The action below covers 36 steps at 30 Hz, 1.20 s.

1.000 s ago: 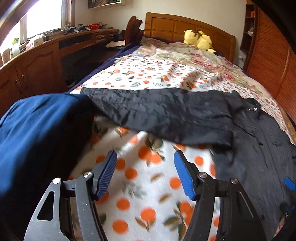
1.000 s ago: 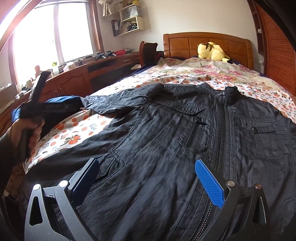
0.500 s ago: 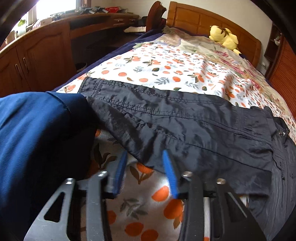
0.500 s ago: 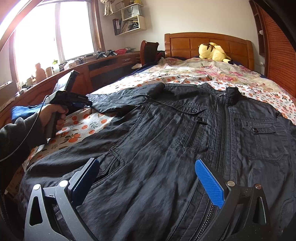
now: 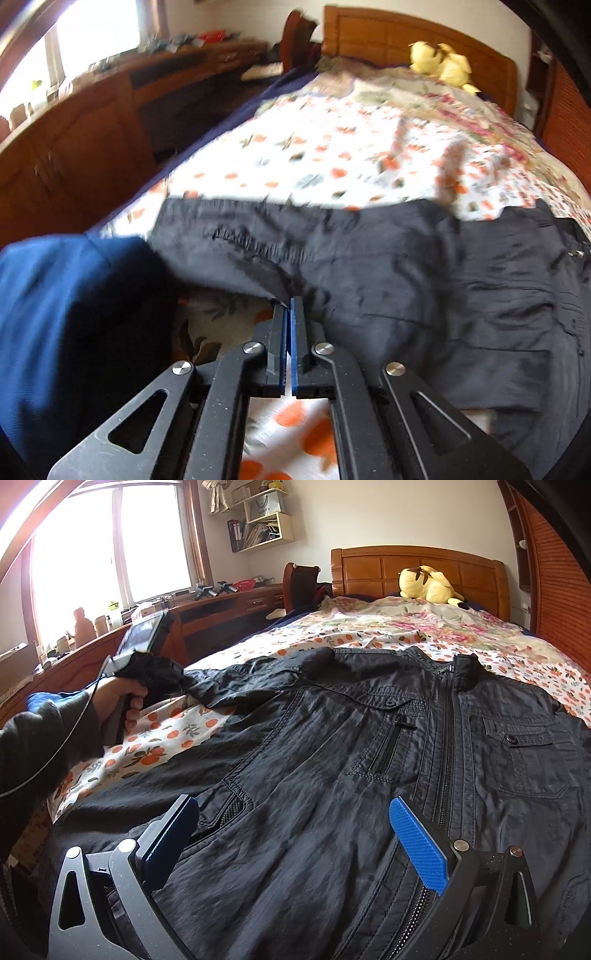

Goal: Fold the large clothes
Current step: 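Lift the gripped jacket side with the left tool and fold it inward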

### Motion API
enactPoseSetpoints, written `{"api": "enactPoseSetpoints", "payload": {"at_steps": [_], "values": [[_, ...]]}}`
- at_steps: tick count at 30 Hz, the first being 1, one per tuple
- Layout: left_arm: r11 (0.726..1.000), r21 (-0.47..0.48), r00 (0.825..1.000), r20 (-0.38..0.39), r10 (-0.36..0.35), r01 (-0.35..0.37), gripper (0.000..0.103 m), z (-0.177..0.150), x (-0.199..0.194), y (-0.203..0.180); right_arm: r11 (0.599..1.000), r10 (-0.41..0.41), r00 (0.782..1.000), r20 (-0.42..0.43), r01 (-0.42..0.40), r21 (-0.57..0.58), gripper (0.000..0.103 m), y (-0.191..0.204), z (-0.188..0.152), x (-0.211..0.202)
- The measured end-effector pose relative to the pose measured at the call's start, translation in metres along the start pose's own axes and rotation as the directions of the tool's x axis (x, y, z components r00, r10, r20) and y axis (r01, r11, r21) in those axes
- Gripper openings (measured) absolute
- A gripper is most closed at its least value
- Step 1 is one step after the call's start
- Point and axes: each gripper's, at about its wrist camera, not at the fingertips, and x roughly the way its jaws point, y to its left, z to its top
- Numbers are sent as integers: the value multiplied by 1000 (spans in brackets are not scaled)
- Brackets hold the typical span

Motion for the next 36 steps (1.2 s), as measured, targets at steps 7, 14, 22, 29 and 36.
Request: {"api": "enactPoseSetpoints", "payload": {"at_steps": [7, 14, 22, 29, 36], "values": [[987, 125, 982, 144, -120, 102, 1, 9, -94, -56, 1000, -7, 1000, 12, 8, -1, 103, 1, -1, -3], [949, 254, 952, 191, -238, 186, 1, -10, -172, -114, 999, -43, 998, 36, 44, -9, 103, 1, -6, -25], [917, 363, 942, 217, -254, 164, 1, -63, -224, -133, 995, -102, 994, 38, 102, 8, 103, -3, -23, -59], [895, 384, 935, 171, -312, 228, 9, -97, -238, -122, 990, -143, 990, 14, 143, 21, 103, 5, -42, -81], [891, 341, 908, 186, -376, 300, 56, -128, -262, -91, 986, -163, 986, 20, 164, -43, 103, 28, -31, -93]]}}
